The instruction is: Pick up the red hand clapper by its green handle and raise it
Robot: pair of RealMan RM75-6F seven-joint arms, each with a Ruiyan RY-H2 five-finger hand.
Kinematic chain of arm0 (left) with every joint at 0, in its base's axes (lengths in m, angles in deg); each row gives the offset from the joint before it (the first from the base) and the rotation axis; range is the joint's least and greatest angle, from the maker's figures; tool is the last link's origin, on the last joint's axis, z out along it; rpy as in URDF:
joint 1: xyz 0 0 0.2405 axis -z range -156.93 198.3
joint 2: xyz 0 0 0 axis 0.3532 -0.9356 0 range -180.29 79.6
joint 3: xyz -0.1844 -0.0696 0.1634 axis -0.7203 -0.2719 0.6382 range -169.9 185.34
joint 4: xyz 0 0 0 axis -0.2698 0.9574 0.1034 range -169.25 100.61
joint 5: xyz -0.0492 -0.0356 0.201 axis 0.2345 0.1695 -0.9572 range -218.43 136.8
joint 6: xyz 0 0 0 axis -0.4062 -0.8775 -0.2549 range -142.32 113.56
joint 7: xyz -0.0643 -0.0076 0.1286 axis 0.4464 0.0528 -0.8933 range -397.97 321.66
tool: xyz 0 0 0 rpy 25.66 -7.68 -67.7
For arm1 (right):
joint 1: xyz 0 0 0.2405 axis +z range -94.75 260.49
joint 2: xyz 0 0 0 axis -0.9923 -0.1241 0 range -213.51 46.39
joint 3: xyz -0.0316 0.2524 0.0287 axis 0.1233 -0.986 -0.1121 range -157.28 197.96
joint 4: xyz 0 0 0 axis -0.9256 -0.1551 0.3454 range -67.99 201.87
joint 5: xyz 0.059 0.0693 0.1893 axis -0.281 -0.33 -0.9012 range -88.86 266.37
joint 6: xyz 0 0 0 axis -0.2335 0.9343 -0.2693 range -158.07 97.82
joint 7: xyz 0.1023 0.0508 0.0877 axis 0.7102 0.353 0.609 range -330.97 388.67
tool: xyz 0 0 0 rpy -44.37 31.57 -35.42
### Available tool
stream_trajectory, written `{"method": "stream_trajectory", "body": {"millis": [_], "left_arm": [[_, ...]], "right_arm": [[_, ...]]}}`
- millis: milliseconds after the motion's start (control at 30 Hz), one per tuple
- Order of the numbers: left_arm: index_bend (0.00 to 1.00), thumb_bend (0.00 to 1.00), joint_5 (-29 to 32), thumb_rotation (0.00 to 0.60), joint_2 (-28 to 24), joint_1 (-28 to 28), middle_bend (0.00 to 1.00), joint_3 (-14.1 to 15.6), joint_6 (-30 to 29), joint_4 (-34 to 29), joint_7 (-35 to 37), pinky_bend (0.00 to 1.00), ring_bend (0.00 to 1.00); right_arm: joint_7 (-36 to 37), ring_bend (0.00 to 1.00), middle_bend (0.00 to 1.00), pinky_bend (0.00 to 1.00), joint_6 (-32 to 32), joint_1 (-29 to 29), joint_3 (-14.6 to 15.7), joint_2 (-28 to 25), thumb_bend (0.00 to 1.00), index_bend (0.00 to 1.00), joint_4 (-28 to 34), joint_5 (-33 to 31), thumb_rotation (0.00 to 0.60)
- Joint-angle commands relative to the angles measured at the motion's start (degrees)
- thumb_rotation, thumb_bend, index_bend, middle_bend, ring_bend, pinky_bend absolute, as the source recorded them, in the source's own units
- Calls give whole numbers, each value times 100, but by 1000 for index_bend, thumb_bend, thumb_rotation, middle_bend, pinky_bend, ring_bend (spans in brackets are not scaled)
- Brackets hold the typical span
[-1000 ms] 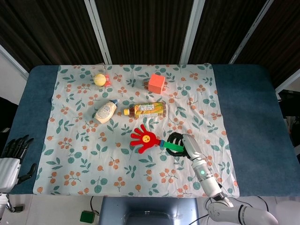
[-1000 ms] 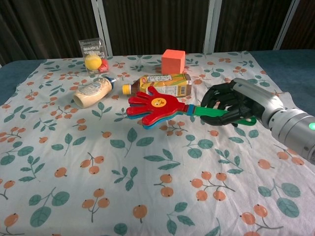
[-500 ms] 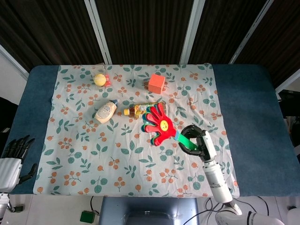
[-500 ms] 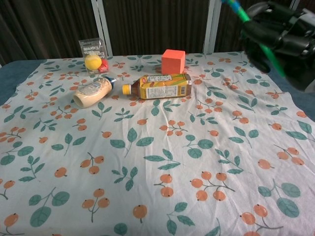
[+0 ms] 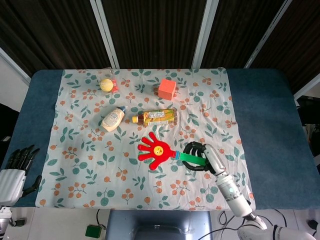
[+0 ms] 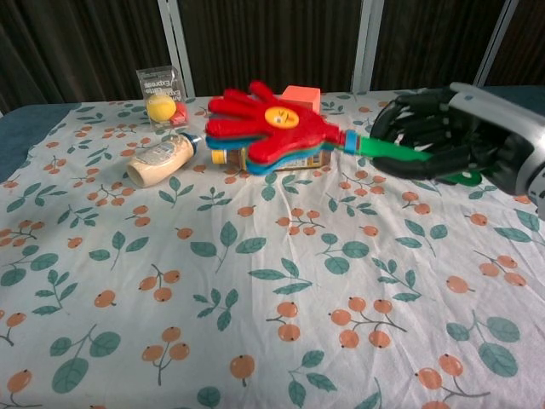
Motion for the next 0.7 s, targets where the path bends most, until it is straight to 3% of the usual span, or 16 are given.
{"method": "stream_trajectory", "body": {"millis": [33, 133, 267, 367, 433, 567, 700], "left_arm": [[0, 399, 4, 600, -5, -4, 0, 0, -2, 1, 13, 65, 0], [0, 399, 11, 600, -7, -12, 0, 0, -9, -2, 10, 65, 0], [0, 399, -5, 600, 0, -22, 0, 8, -26, -4, -17, 65, 0], [0, 398, -7, 600, 1, -32, 0, 17, -29, -8, -34, 65, 0], [0, 399, -15, 600, 8, -38, 0, 17, -44, 3, -31, 65, 0], [0, 399, -7, 600, 12, -30, 0, 11, -29, 0, -44, 65, 0], [0, 400, -30, 600, 24, -24, 0, 10, -36, 9, -56, 65, 0]], "right_arm": [[-1773, 737, 722, 998, -968, 282, 141, -634, 479, 809, 868, -1163, 600], [-1342, 737, 722, 998, -409, 105, 19, -568, 478, 810, 1123, -773, 600], [902, 739, 723, 998, 1336, -376, -131, -132, 479, 811, 951, 535, 600], [1998, 739, 723, 997, 2532, -685, -353, 349, 478, 807, 586, 808, 600], [2340, 734, 723, 997, 2998, -792, -547, 613, 478, 797, 434, 748, 600], [2568, 725, 723, 997, 2847, -735, -547, 706, 478, 782, 158, 586, 600], [1930, 728, 723, 998, 2063, -409, -304, 501, 479, 792, -224, 690, 600]]}}
